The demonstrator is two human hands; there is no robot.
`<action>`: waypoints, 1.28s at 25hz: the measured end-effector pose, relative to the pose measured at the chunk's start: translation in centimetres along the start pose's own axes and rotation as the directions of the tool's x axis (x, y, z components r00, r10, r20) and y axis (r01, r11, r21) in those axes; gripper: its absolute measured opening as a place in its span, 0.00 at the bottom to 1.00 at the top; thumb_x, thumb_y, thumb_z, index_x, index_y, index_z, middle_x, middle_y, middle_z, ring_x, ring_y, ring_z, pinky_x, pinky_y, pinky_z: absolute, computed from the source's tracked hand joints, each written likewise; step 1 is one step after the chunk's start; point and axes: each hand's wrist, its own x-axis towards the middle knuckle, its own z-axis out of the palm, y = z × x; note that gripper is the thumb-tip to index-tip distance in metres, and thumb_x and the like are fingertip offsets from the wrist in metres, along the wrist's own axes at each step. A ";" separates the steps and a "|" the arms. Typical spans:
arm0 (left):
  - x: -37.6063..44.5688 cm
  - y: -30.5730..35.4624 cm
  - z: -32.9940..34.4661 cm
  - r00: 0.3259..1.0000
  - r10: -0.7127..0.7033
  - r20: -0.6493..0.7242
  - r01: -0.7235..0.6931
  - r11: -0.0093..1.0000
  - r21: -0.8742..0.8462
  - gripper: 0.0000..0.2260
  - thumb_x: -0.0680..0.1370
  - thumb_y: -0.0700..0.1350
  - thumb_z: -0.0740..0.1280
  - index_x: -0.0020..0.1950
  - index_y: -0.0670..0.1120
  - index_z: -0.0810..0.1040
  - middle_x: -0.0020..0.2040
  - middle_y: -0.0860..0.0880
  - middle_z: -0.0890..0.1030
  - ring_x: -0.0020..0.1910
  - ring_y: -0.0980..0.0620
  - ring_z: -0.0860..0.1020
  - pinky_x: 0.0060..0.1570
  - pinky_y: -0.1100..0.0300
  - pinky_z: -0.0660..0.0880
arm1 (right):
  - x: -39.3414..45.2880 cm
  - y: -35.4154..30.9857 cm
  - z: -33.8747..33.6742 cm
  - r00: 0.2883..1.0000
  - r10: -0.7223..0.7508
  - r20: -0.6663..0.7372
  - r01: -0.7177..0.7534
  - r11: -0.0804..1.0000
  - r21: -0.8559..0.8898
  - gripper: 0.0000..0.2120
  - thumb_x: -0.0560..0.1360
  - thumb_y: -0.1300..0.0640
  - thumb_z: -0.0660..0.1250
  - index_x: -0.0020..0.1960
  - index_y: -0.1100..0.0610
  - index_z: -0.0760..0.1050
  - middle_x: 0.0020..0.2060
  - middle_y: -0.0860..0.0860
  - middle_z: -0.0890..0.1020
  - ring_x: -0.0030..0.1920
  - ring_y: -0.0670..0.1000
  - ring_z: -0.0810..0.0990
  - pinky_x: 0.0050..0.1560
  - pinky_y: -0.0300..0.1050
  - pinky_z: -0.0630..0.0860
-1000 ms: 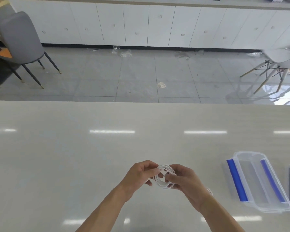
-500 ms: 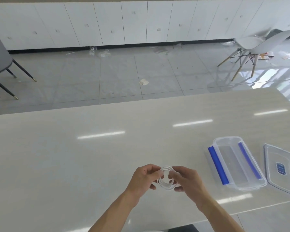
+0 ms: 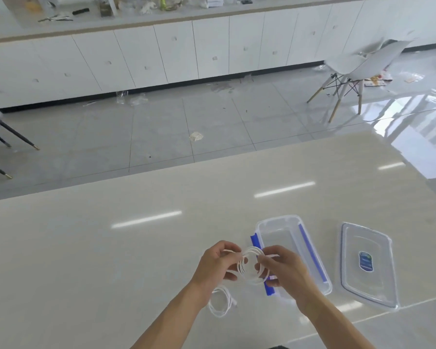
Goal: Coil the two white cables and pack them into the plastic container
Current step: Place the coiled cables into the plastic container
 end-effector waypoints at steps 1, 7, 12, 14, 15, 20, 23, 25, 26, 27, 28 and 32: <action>0.7 0.5 1.6 1.000 -0.008 -0.002 0.008 1.000 0.017 0.03 0.75 0.43 0.71 0.48 0.46 0.81 0.45 0.44 0.87 0.39 0.50 0.84 0.37 0.59 0.78 | 0.5 0.3 -1.6 1.000 0.024 0.000 -0.024 1.000 -0.004 0.03 0.76 0.56 0.71 0.48 0.54 0.82 0.36 0.50 0.88 0.34 0.46 0.86 0.33 0.39 0.81; 5.1 3.3 7.6 0.997 -0.045 0.061 0.029 0.971 0.235 0.04 0.75 0.43 0.72 0.47 0.44 0.82 0.37 0.50 0.86 0.34 0.54 0.82 0.34 0.62 0.78 | 3.2 2.2 -7.9 0.991 0.131 -0.012 -0.131 0.991 0.023 0.03 0.73 0.57 0.71 0.46 0.54 0.83 0.37 0.50 0.88 0.36 0.49 0.88 0.34 0.42 0.83; 8.9 4.9 9.2 0.981 -0.094 0.171 -0.001 0.876 0.483 0.01 0.76 0.43 0.72 0.45 0.46 0.82 0.42 0.46 0.86 0.38 0.54 0.82 0.36 0.62 0.78 | 4.8 3.4 -8.2 0.975 0.198 -0.100 -0.185 0.975 0.125 0.02 0.74 0.59 0.70 0.46 0.55 0.81 0.39 0.55 0.87 0.35 0.52 0.88 0.35 0.44 0.84; 10.5 5.4 9.3 0.969 -0.123 0.215 -0.031 0.803 0.596 0.01 0.75 0.43 0.72 0.45 0.47 0.81 0.44 0.46 0.86 0.41 0.53 0.83 0.39 0.61 0.78 | 5.2 3.6 -7.5 0.959 0.247 -0.140 -0.221 0.959 0.177 0.01 0.75 0.59 0.70 0.45 0.55 0.80 0.40 0.55 0.86 0.38 0.54 0.87 0.35 0.45 0.85; 11.2 5.6 9.4 0.960 -0.147 0.236 -0.043 0.759 0.649 0.02 0.75 0.43 0.73 0.45 0.47 0.81 0.44 0.46 0.86 0.41 0.53 0.82 0.40 0.61 0.78 | 5.5 3.8 -7.1 0.948 0.277 -0.157 -0.243 0.948 0.205 0.02 0.76 0.59 0.70 0.45 0.54 0.80 0.41 0.55 0.86 0.40 0.55 0.87 0.36 0.46 0.85; 13.7 6.2 10.8 0.930 -0.226 0.290 -0.135 0.523 0.842 0.10 0.73 0.44 0.72 0.54 0.47 0.82 0.48 0.48 0.86 0.40 0.55 0.82 0.42 0.61 0.79 | 6.8 4.5 -5.7 0.894 0.374 -0.248 -0.288 0.902 0.321 0.04 0.79 0.60 0.67 0.50 0.55 0.80 0.39 0.56 0.83 0.38 0.53 0.80 0.43 0.50 0.83; 14.5 5.8 12.0 0.929 -0.190 0.319 -0.248 0.322 0.914 0.10 0.75 0.43 0.68 0.55 0.49 0.83 0.51 0.50 0.86 0.47 0.54 0.82 0.48 0.59 0.78 | 7.4 5.0 -4.7 0.836 0.503 -0.221 -0.349 0.797 0.494 0.05 0.79 0.61 0.66 0.51 0.56 0.81 0.38 0.57 0.81 0.37 0.53 0.77 0.51 0.55 0.82; 14.7 5.2 12.5 0.939 -0.156 0.307 -0.267 0.233 0.935 0.11 0.76 0.42 0.66 0.56 0.49 0.83 0.54 0.50 0.85 0.52 0.51 0.81 0.52 0.55 0.79 | 7.8 5.1 -4.1 0.797 0.573 -0.190 -0.361 0.705 0.611 0.05 0.80 0.61 0.65 0.53 0.56 0.79 0.40 0.56 0.81 0.39 0.53 0.76 0.55 0.55 0.80; 14.8 4.8 12.7 0.946 -0.139 0.292 -0.263 0.196 0.945 0.11 0.76 0.42 0.65 0.56 0.50 0.83 0.55 0.50 0.84 0.53 0.49 0.81 0.52 0.54 0.79 | 8.1 5.2 -3.7 0.788 0.583 -0.198 -0.351 0.690 0.633 0.05 0.80 0.60 0.65 0.55 0.55 0.79 0.43 0.55 0.81 0.42 0.53 0.77 0.56 0.55 0.79; 14.8 4.3 12.9 0.953 -0.114 0.280 -0.261 0.158 0.952 0.12 0.77 0.41 0.64 0.57 0.50 0.82 0.55 0.49 0.84 0.53 0.47 0.81 0.50 0.54 0.79 | 8.5 5.4 -3.4 0.784 0.579 -0.224 -0.336 0.699 0.632 0.06 0.81 0.59 0.65 0.56 0.54 0.78 0.46 0.55 0.82 0.45 0.54 0.77 0.58 0.55 0.78; 14.8 3.8 13.0 0.959 -0.082 0.272 -0.261 0.120 0.958 0.12 0.77 0.40 0.62 0.57 0.50 0.81 0.55 0.48 0.83 0.53 0.46 0.81 0.48 0.54 0.79 | 8.8 5.5 -3.1 0.780 0.567 -0.266 -0.319 0.725 0.610 0.06 0.81 0.58 0.65 0.56 0.54 0.77 0.46 0.53 0.82 0.46 0.54 0.77 0.57 0.54 0.79; 14.6 2.2 13.6 0.968 0.057 0.246 -0.246 -0.008 0.969 0.11 0.77 0.39 0.62 0.58 0.47 0.77 0.53 0.43 0.83 0.51 0.40 0.82 0.43 0.55 0.74 | 9.6 5.6 -2.4 0.792 0.428 -0.436 -0.308 0.896 0.321 0.05 0.81 0.55 0.62 0.54 0.52 0.76 0.40 0.43 0.79 0.40 0.47 0.77 0.46 0.47 0.73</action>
